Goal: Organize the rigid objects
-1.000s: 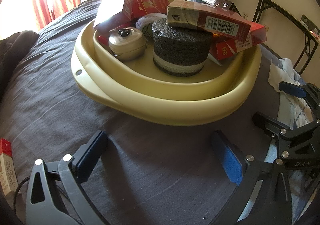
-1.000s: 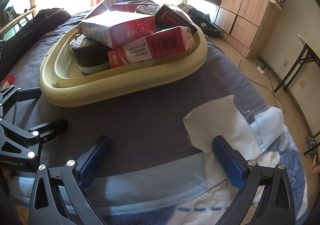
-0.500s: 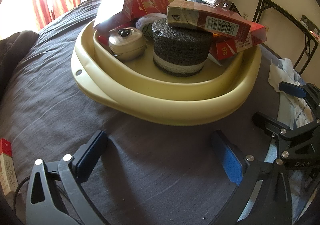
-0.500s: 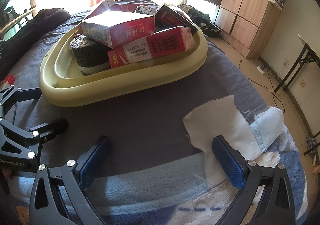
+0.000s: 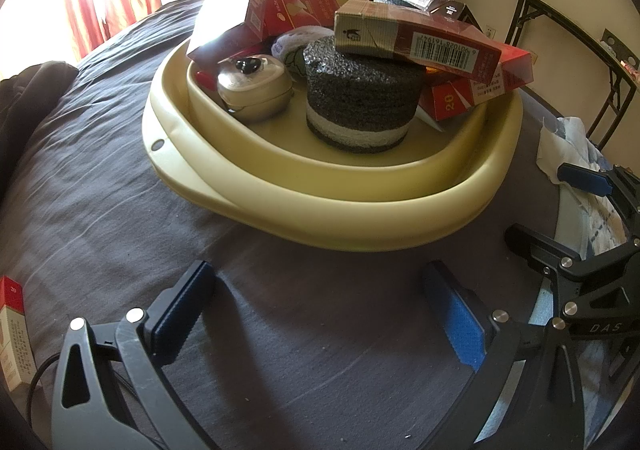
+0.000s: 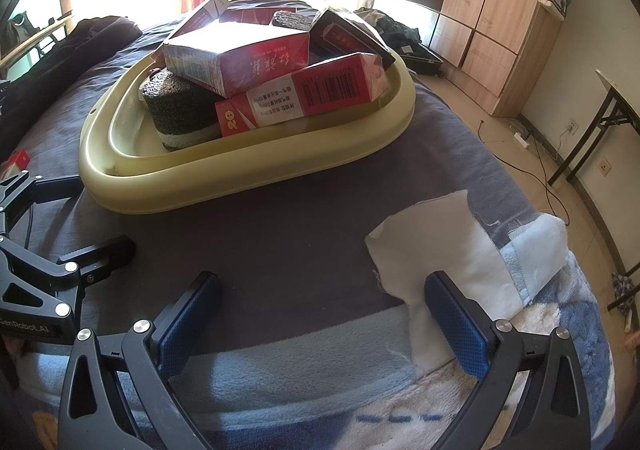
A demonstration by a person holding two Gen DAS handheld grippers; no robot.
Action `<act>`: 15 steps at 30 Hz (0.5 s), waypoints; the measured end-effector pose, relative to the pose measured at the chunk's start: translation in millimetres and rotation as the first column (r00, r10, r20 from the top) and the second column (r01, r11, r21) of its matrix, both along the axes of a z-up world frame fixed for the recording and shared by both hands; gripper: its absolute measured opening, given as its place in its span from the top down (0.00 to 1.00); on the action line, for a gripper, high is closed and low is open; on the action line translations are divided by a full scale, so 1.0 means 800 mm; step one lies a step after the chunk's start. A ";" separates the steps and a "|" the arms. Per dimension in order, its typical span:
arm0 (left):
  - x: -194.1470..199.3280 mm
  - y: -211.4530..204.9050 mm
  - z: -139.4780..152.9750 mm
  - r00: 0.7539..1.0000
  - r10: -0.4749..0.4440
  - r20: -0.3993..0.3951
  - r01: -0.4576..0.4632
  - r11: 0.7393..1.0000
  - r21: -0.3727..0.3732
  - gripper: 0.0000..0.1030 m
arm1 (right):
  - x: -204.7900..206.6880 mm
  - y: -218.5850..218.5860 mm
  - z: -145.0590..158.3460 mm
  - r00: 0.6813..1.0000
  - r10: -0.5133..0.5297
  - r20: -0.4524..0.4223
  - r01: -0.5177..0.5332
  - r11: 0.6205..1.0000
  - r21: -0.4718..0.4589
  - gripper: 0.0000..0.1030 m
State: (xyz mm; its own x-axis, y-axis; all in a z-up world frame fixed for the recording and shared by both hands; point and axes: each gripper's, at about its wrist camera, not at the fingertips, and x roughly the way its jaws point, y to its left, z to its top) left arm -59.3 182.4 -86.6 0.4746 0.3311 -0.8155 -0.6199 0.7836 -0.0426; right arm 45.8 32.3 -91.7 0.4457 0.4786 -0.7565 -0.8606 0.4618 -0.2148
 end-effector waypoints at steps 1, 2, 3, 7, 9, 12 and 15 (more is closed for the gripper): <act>0.000 0.000 0.000 1.000 0.000 0.000 0.000 1.000 0.000 0.00 | 0.000 0.000 0.000 1.000 0.000 0.000 0.000 1.000 0.000 0.00; 0.000 0.000 0.000 1.000 0.000 0.000 0.000 1.000 0.000 0.00 | -0.001 0.000 0.000 1.000 0.000 0.000 0.000 1.000 0.000 0.00; 0.000 0.000 0.000 1.000 0.000 0.000 0.000 1.000 0.000 0.00 | 0.000 0.000 0.000 1.000 0.000 0.000 0.000 1.000 0.000 0.00; 0.000 0.000 0.000 1.000 0.000 0.000 0.000 1.000 0.000 0.00 | 0.000 0.000 0.000 1.000 0.000 0.000 0.000 1.000 0.000 0.00; 0.000 0.000 0.000 1.000 0.000 0.000 0.000 1.000 0.000 0.00 | 0.000 0.000 0.000 1.000 0.000 0.000 0.000 1.000 0.000 0.00; 0.000 0.000 0.000 1.000 0.000 0.001 0.000 1.000 -0.001 0.00 | 0.000 0.000 0.000 1.000 0.000 0.000 0.000 1.000 0.000 0.00; 0.000 0.000 0.000 1.000 0.000 0.000 0.000 1.000 0.000 0.00 | 0.000 0.000 0.000 1.000 0.000 0.000 0.000 1.000 0.000 0.00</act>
